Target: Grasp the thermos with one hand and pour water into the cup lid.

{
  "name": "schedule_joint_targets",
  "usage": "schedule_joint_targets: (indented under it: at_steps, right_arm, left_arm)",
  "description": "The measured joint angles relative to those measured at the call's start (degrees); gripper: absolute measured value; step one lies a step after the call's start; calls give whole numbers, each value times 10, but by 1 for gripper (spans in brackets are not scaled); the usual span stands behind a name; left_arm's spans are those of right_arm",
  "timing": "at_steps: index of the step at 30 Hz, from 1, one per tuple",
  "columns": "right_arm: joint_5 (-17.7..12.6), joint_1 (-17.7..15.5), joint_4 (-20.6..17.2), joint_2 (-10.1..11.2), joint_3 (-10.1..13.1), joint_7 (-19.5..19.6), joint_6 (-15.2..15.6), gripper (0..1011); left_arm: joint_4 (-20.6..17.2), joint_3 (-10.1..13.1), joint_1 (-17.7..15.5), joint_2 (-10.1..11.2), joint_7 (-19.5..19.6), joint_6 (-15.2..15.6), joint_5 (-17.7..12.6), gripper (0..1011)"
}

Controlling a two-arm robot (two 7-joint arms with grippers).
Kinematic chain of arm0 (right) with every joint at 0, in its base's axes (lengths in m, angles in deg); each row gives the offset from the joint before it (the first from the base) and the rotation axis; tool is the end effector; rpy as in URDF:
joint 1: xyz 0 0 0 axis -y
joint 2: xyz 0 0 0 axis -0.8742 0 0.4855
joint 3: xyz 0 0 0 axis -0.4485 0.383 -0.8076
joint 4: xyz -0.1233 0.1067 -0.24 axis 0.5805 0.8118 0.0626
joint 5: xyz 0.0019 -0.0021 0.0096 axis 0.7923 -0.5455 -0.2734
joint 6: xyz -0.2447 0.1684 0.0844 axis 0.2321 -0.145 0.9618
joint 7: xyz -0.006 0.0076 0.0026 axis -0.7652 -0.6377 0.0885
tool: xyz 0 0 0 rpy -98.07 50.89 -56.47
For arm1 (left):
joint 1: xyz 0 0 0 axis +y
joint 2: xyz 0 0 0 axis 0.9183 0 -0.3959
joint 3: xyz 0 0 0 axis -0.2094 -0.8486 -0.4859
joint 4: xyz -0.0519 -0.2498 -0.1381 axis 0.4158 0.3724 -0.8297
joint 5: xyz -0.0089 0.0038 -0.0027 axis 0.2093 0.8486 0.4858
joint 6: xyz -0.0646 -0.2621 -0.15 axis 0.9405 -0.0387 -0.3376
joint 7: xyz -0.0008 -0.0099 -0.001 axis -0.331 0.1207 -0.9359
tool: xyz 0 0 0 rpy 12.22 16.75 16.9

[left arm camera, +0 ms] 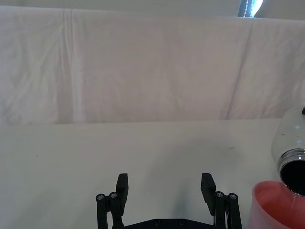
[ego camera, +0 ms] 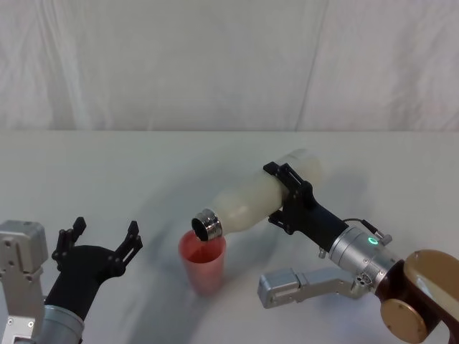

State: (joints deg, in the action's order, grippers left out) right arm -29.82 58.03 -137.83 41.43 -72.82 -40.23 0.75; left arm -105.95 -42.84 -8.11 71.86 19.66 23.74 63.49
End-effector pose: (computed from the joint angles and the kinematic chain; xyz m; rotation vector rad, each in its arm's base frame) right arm 0.4123 0.0657 -0.3019 -0.5364 -1.4523 -0.6844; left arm 0.2529 0.0374 -0.2852 -0.0383 0.0141 1.4459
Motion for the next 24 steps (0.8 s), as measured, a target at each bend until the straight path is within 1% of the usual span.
schedule_joint_targets:
  at_steps: [24]
  right_arm:
    - [-1, -2, 2, 1, 1, 0, 0, 951]
  left_arm:
    - [0, 0, 0, 0, 0, 0, 0, 1001]
